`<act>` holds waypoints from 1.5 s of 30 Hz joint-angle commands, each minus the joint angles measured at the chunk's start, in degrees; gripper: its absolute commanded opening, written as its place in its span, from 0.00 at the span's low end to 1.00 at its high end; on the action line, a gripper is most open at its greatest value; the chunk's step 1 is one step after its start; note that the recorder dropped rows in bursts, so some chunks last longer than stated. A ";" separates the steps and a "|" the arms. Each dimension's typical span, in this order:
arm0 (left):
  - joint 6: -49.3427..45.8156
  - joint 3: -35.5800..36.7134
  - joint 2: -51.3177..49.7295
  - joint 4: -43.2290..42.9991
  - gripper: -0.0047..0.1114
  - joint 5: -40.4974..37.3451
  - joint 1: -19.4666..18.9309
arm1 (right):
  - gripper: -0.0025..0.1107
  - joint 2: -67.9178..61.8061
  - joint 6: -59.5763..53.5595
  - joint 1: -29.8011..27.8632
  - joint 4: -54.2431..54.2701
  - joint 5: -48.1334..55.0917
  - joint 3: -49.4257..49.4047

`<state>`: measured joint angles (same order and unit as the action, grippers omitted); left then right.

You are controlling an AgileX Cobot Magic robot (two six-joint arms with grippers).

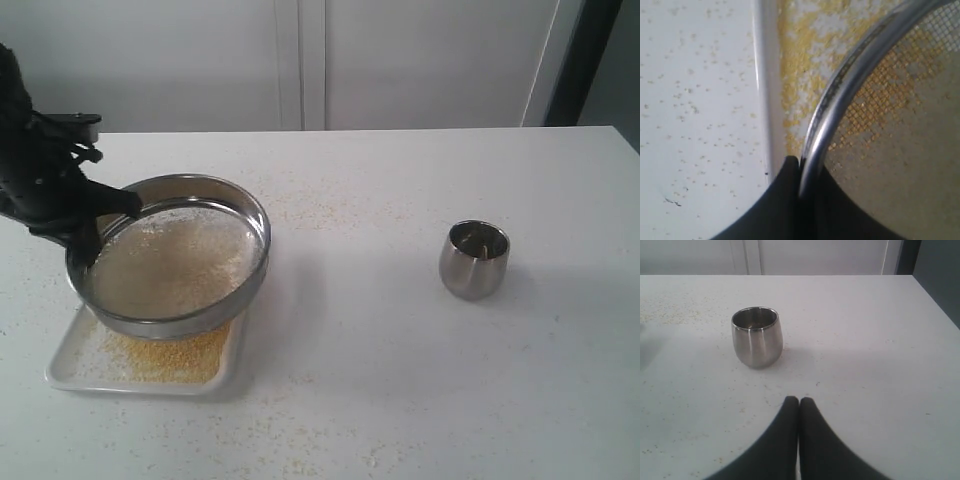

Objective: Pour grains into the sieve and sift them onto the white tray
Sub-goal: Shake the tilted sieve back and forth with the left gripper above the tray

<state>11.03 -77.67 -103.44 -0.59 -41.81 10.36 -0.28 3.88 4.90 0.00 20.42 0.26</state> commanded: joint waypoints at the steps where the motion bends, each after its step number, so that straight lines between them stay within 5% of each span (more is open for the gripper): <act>1: 7.51 -1.07 -0.26 0.92 0.04 -6.39 -3.08 | 0.02 0.28 -0.02 -0.38 0.00 -0.79 -0.26; 3: -5.14 -0.68 0.24 11.02 0.04 -8.47 -0.99 | 0.02 0.28 -0.02 -0.38 0.00 -0.79 -0.26; 5: -11.41 -0.10 1.16 9.09 0.04 -2.76 1.10 | 0.02 0.28 -0.02 -0.38 0.00 -0.79 -0.26; 7: 3.73 0.03 0.63 -4.69 0.04 1.94 0.07 | 0.02 0.28 -0.02 -0.38 0.00 -0.79 -0.26; 9: 15.10 -0.77 -0.53 -8.43 0.04 -2.75 -2.15 | 0.02 0.28 -0.02 -0.38 0.00 -0.79 -0.26; 12: 0.92 -1.08 -0.49 5.81 0.04 -8.22 -2.07 | 0.02 0.28 -0.02 -0.38 0.00 -0.79 -0.26; 14: -7.51 -1.08 0.17 7.75 0.04 -5.76 0.39 | 0.02 0.28 1.84 -0.38 0.00 -0.79 -0.26; 16: -3.44 -1.08 0.31 -1.73 0.04 -0.47 1.22 | 0.02 0.28 1.99 -0.38 0.00 -0.79 -0.26; 18: 11.77 -1.19 -0.74 -11.98 0.04 -0.94 -0.81 | 0.02 0.28 1.99 -0.38 0.00 -0.79 -0.26; 20: 11.70 -1.60 -1.29 -6.26 0.04 -5.79 -2.82 | 0.02 0.28 1.99 -0.38 0.00 -0.79 -0.26; 24: -9.43 -0.64 -0.53 9.04 0.04 -2.51 -1.65 | 0.02 0.28 1.99 -0.38 0.00 -0.79 -0.26; 28: 3.58 -0.43 -2.09 5.96 0.04 -1.84 -5.40 | 0.02 0.28 1.99 -0.38 0.00 -0.79 -0.26; 32: -16.12 0.27 -1.35 20.98 0.04 -7.75 -4.15 | 0.02 0.28 1.99 -0.38 0.00 -0.79 -0.26; 34: -19.67 0.65 -0.89 16.34 0.04 -2.75 -4.17 | 0.02 0.28 1.99 -0.38 0.00 -0.79 -0.26; 37: 0.00 0.38 -1.70 6.44 0.04 -2.89 -8.24 | 0.02 0.28 1.99 -0.38 0.00 -0.79 -0.26; 42: -16.62 0.56 -1.00 17.72 0.04 -7.46 -5.86 | 0.02 0.28 1.99 -0.38 0.00 -0.79 -0.26; 45: -1.44 0.56 -1.13 1.88 0.04 -1.21 -6.10 | 0.02 0.28 1.99 -0.38 0.00 -0.79 -0.26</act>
<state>-0.46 -77.09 -105.49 8.99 -45.94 4.10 -0.28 5.51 4.90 0.00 20.42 0.26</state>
